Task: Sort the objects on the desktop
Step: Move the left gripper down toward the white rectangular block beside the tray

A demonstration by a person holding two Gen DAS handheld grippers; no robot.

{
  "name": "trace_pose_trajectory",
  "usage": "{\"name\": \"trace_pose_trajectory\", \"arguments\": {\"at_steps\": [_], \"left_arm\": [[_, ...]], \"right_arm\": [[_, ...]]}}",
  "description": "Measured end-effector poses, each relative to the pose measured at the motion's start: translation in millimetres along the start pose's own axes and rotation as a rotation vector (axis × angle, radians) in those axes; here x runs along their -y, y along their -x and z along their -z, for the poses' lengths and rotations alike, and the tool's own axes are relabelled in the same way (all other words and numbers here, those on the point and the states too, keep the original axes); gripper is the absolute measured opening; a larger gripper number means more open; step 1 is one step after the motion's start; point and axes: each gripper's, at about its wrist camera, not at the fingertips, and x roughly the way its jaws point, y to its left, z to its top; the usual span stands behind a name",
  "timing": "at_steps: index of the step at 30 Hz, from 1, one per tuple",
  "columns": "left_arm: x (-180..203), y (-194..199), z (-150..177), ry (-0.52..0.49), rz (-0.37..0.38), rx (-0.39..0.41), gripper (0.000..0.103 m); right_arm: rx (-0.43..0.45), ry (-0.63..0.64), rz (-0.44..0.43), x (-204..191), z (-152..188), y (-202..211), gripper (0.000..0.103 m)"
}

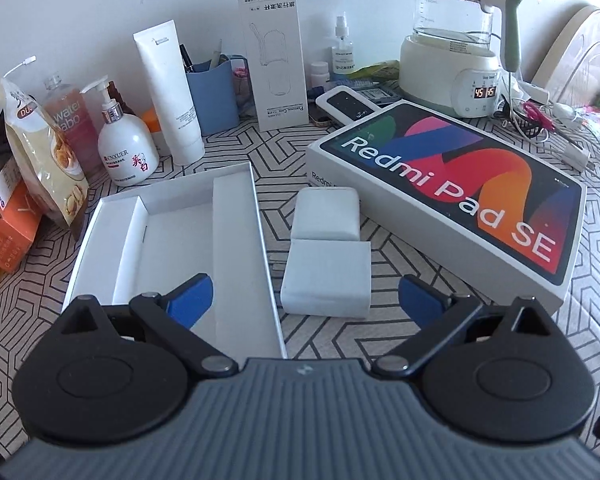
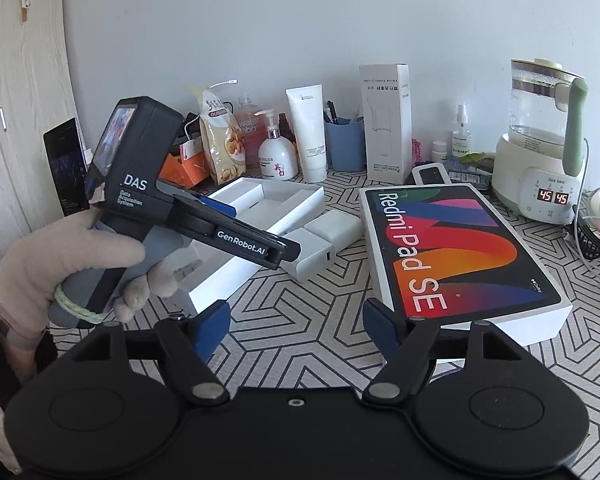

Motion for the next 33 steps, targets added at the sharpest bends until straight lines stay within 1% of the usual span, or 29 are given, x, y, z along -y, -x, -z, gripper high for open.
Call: {"name": "trace_pose_trajectory", "arguments": {"at_steps": [4, 6, 9, 11, 12, 13, 15, 18, 20, 22, 26, 29, 31, 33], "left_arm": [[-8, 3, -5, 0.017, 0.022, 0.019, 0.101], [-1, -7, -10, -0.028, 0.017, 0.014, 0.1], [2, -22, -13, -0.048, -0.04, -0.014, 0.091], [3, -26, -13, -0.066, -0.053, -0.023, 0.086], [4, -28, -12, -0.075, -0.06, -0.028, 0.082], [4, -30, -12, -0.076, -0.058, -0.034, 0.081], [-2, -32, -10, -0.029, 0.006, -0.052, 0.081], [-7, -35, -8, -0.014, -0.03, -0.06, 0.082], [-7, -37, -7, -0.01, -0.017, -0.071, 0.081], [-5, -38, -5, -0.015, -0.005, -0.074, 0.084], [1, -43, -4, -0.058, -0.054, -0.075, 0.085], [8, -42, 2, -0.125, -0.066, -0.067, 0.085], [12, -41, 5, -0.165, -0.073, -0.061, 0.082], [12, -39, 5, -0.159, -0.067, -0.055, 0.081]], "right_arm": [[0.003, -0.025, -0.016, 4, 1, -5, 0.078], [0.008, -0.047, -0.032, 5, 2, -3, 0.078], [0.013, -0.067, -0.048, 6, 1, 0, 0.078], [0.019, -0.056, -0.04, 5, 2, 2, 0.078], [0.021, -0.051, -0.036, 4, 3, 2, 0.08], [0.023, -0.05, -0.032, 5, 3, 2, 0.081], [0.021, -0.061, -0.037, 9, 4, 1, 0.081], [0.016, -0.081, -0.05, 14, 5, -3, 0.081], [0.012, -0.085, -0.053, 16, 5, -8, 0.081], [0.006, -0.083, -0.048, 18, 5, -13, 0.081], [-0.001, -0.099, -0.042, 21, 7, -18, 0.081], [-0.005, -0.114, -0.038, 24, 8, -21, 0.081], [-0.008, -0.123, -0.036, 26, 9, -22, 0.081], [-0.011, -0.133, -0.034, 28, 10, -24, 0.081]]}}
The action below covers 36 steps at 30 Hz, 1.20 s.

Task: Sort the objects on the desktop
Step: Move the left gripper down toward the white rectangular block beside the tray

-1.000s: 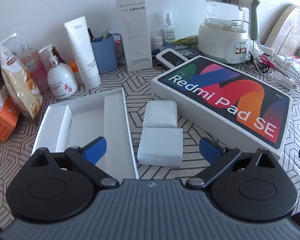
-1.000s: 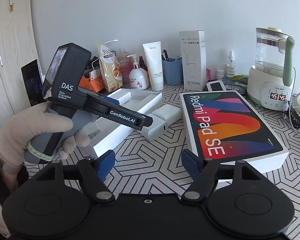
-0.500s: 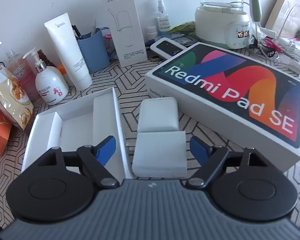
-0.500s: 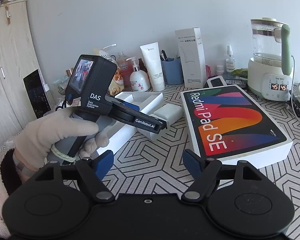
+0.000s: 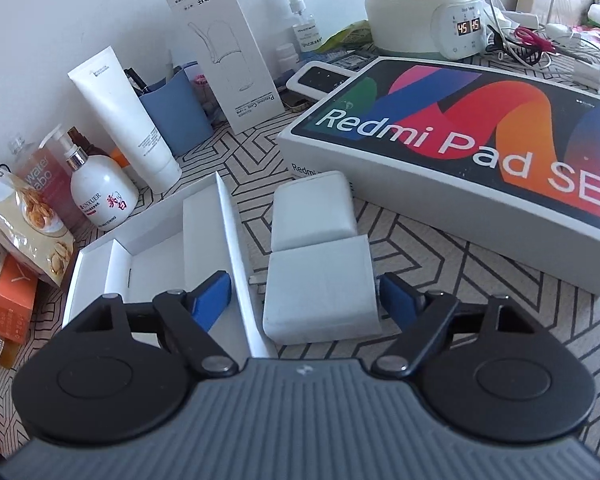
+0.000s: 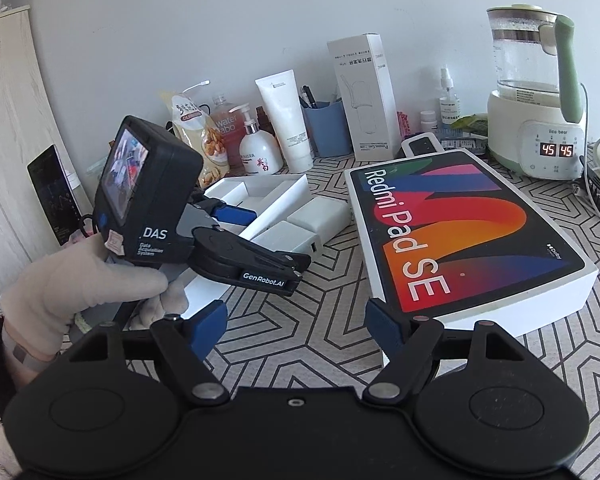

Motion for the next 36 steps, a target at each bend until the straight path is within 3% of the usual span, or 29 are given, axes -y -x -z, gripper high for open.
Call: {"name": "trace_pose_trajectory", "arguments": {"at_steps": [6, 24, 31, 34, 36], "left_arm": [[-1, 0, -2, 0.008, 0.002, 0.005, 0.077], [3, -5, -6, -0.013, -0.015, 0.0, 0.079], [7, 7, -4, -0.029, 0.079, 0.013, 0.077], [20, 2, -4, -0.084, 0.037, 0.007, 0.087], [28, 1, -5, -0.116, 0.004, 0.008, 0.088]], "right_arm": [[-0.008, -0.022, 0.01, 5, 3, -2, 0.081], [-0.025, -0.067, 0.039, 17, 13, 1, 0.081], [-0.022, -0.071, 0.049, 18, 14, 4, 0.081], [-0.019, -0.07, 0.057, 18, 15, 7, 0.081], [-0.018, -0.07, 0.061, 18, 15, 8, 0.081]]}}
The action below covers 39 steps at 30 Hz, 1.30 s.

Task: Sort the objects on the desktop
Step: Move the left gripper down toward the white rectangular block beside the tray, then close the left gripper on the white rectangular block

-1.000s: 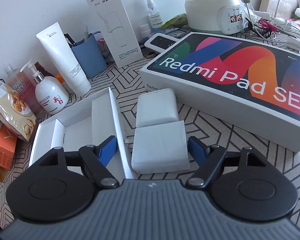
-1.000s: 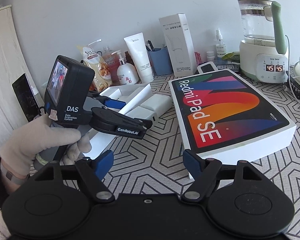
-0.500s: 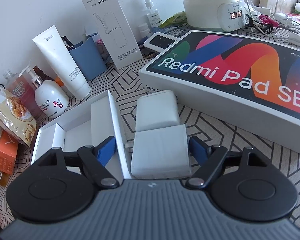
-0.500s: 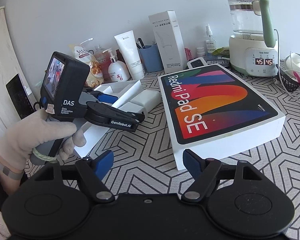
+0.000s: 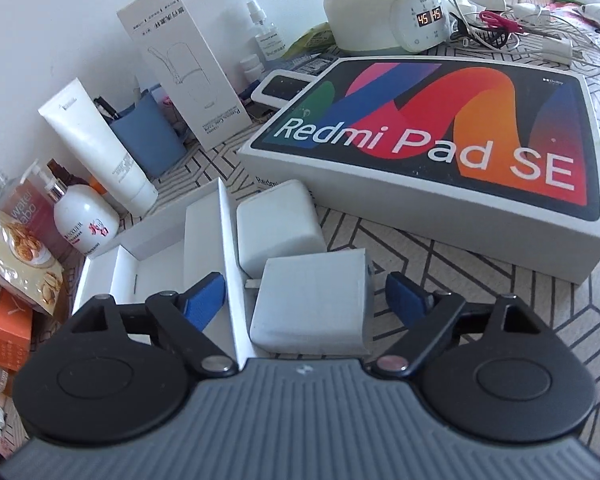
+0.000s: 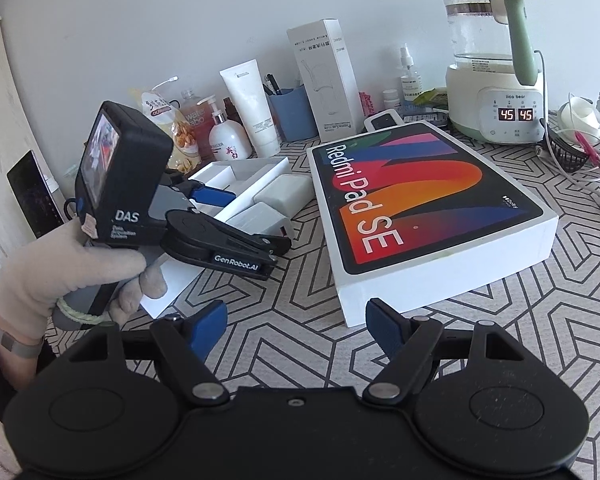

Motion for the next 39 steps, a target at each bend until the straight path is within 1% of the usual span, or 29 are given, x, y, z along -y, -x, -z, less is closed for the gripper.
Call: {"name": "trace_pose_trajectory", "arguments": {"at_steps": [2, 4, 12, 14, 15, 16, 18, 25, 28, 30, 35, 36, 37, 39], "left_arm": [[6, 1, -2, -0.023, -0.029, 0.001, 0.088], [9, 2, -2, -0.032, -0.039, 0.001, 0.087], [8, 2, -4, -0.026, -0.041, -0.008, 0.088], [11, 3, -4, -0.037, -0.053, -0.002, 0.084], [13, 3, -3, -0.045, -0.061, 0.003, 0.078], [14, 3, -3, -0.051, -0.064, 0.008, 0.067], [15, 4, -3, -0.045, -0.032, 0.011, 0.053], [21, 9, 0, -0.071, -0.034, 0.035, 0.046], [20, 14, 0, -0.056, -0.013, 0.047, 0.039], [20, 17, -1, -0.05, -0.006, 0.055, 0.039], [23, 17, 3, -0.08, -0.022, 0.049, 0.039], [24, 17, 4, -0.084, -0.025, 0.049, 0.04], [24, 17, 4, -0.086, -0.027, 0.048, 0.043], [25, 17, 5, -0.081, -0.028, 0.052, 0.044]], "right_arm": [[0.003, -0.003, 0.003, 1, 0, 1, 0.081], [0.006, -0.006, 0.007, 2, 0, 3, 0.081], [0.009, -0.02, 0.023, 7, 2, 7, 0.081], [0.008, -0.019, 0.025, 8, 2, 8, 0.081], [0.008, -0.019, 0.025, 8, 2, 8, 0.081], [0.008, -0.019, 0.024, 7, 2, 8, 0.081], [0.008, -0.017, 0.021, 6, 3, 7, 0.081], [0.012, -0.01, 0.018, 3, 2, 10, 0.081], [0.016, -0.011, 0.022, 3, 2, 11, 0.081], [0.017, -0.015, 0.024, 4, 2, 12, 0.081], [0.008, -0.017, 0.028, 4, 3, 10, 0.081], [0.006, -0.017, 0.029, 4, 3, 10, 0.081], [0.005, -0.017, 0.03, 4, 3, 9, 0.081], [0.001, -0.017, 0.029, 4, 3, 8, 0.081]]}}
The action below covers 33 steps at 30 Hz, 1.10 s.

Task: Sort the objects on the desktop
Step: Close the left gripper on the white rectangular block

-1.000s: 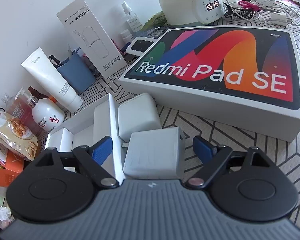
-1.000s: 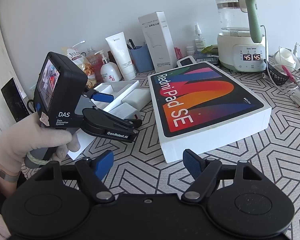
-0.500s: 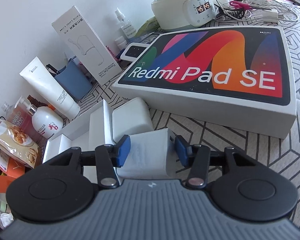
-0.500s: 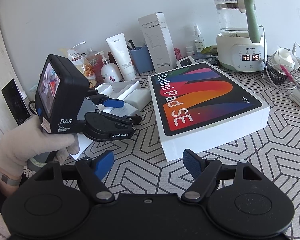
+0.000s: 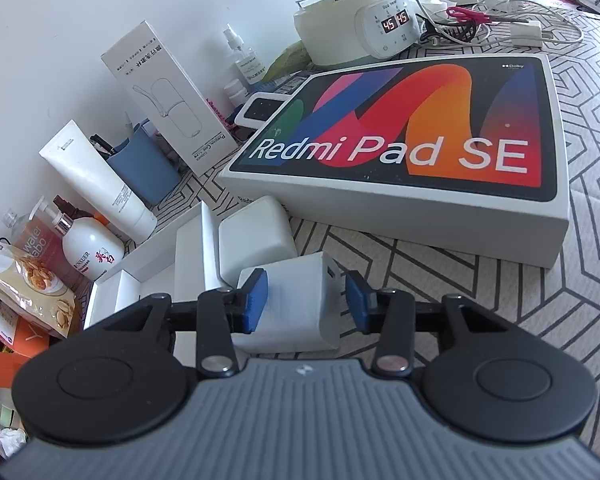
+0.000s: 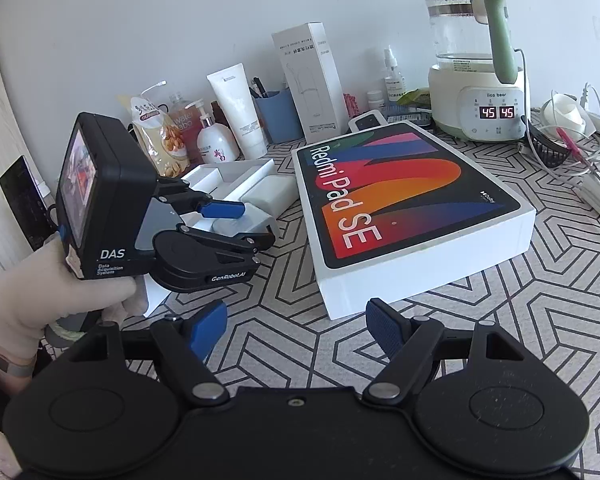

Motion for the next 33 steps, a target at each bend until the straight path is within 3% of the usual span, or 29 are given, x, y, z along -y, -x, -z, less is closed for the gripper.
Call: {"name": "trace_pose_trajectory", "arguments": {"at_steps": [6, 13, 26, 33], "left_arm": [[0, 4, 0, 0.0, 0.002, 0.025, 0.042], [0, 9, 1, 0.001, 0.004, 0.054, 0.017], [-7, 25, 4, 0.053, 0.092, 0.11, 0.017], [-27, 35, 5, 0.13, 0.079, 0.147, 0.017]], "right_arm": [[-0.001, -0.001, -0.005, -1, 0, -2, 0.081], [-0.003, -0.003, 0.002, -1, 0, -1, 0.081], [-0.003, -0.002, 0.004, -7, 0, 3, 0.081], [-0.01, 0.004, 0.002, -8, 1, 3, 0.081]]}}
